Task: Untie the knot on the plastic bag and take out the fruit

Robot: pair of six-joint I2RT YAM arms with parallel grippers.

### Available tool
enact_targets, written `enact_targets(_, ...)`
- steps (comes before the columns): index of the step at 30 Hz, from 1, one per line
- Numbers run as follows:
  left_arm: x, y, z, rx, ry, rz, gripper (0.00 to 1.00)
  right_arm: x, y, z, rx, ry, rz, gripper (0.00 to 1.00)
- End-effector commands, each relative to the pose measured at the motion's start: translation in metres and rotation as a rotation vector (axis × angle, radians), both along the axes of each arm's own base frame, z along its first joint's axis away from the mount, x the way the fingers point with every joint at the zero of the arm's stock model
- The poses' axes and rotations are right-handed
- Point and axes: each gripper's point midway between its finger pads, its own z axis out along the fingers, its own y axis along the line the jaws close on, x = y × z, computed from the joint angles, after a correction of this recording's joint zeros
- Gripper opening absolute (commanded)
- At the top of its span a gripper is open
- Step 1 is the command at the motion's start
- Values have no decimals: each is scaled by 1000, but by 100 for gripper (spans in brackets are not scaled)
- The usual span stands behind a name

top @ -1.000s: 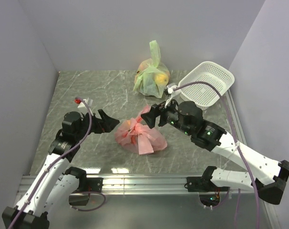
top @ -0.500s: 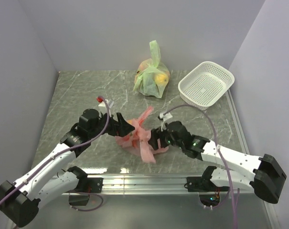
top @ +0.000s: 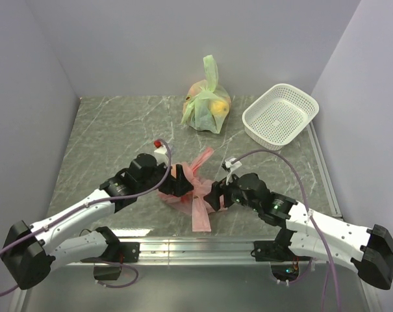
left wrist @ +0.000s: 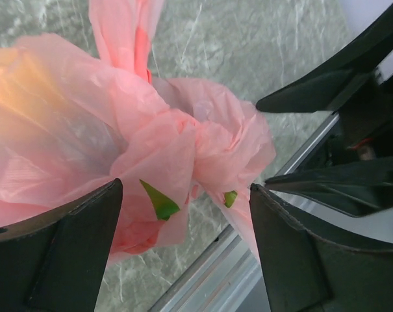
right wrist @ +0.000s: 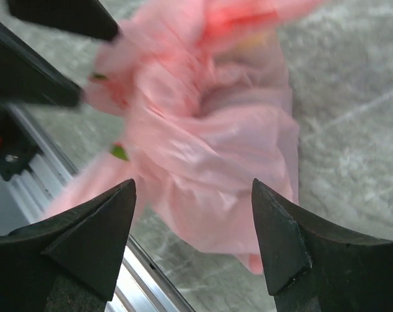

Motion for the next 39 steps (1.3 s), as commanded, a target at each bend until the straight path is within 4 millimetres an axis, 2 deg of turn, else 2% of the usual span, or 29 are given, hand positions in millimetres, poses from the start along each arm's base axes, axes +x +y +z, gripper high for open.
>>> enact_targets(1, 3, -10, 4, 17, -56, -15, 84, 2, 18, 43, 78, -100, 75, 78)
enact_targets(2, 4, -11, 0, 27, -51, -14, 83, 5, 22, 53, 96, -129, 86, 78)
enact_targets(5, 4, -13, -2, 39, -51, -15, 74, 12, 29, 57, 84, -154, 94, 78)
enact_targets(8, 4, -14, -2, 37, -56, -18, 59, 20, 34, 53, 55, -162, 88, 78)
enact_targets(9, 3, -14, -2, 38, -57, -18, 48, 22, 38, 50, 51, -164, 91, 78)
enact_targets(11, 2, -12, -3, 40, -61, -13, 33, 27, 41, 47, 43, -171, 89, 78)
enact_targets(12, 2, -12, -4, 40, -63, -11, 20, 27, 43, 45, 38, -170, 95, 78)
enact_targets(15, 1, -10, -3, 36, -72, -4, 1, 27, 48, 40, 25, -159, 119, 77)
enact_targets(19, -1, -9, 0, 21, -88, -7, 1, 25, 50, 35, 16, -155, 136, 68)
enact_targets(21, 1, -7, -2, 27, -90, 12, 0, 26, 46, 33, 5, -155, 125, 51)
enact_targets(22, 3, -3, -3, 34, -94, 34, 0, 27, 44, 32, -1, -155, 117, 30)
enact_targets(24, 8, 4, -7, 50, -74, 96, 1, 28, 38, 36, 1, -170, 96, 6)
enact_targets(25, 17, 13, -11, 79, -80, 168, 0, 28, 36, 37, 2, -177, 80, 0)
enact_targets(27, 22, 26, -20, 117, -46, 262, 1, 25, 30, 42, 12, -185, 74, 0)
enact_targets(31, 37, 61, -27, 148, -36, 494, 0, 35, 6, 47, 25, -215, -45, 0)
enact_targets(33, 41, 80, -33, 132, 1, 603, 1, 44, -15, 48, 51, -226, -145, 0)
enact_targets(34, 44, 89, -29, 109, -2, 649, 1, 45, -24, 40, 68, -202, -194, 0)
enact_targets(35, 46, 96, -29, 86, 16, 689, 0, 52, -38, 51, 111, -225, -263, 0)
enact_targets(36, 50, 112, -34, 80, 31, 752, 1, 54, -45, 52, 135, -226, -301, 0)
enact_targets(37, 52, 120, -29, 47, 25, 781, 1, 54, -53, 45, 163, -202, -344, 0)
enact_targets(38, 53, 126, -29, 26, 36, 806, 1, 55, -61, 56, 224, -223, -385, 0)
enact_targets(39, 56, 141, -33, 22, 44, 859, 1, 60, -73, 57, 248, -226, -448, 0)
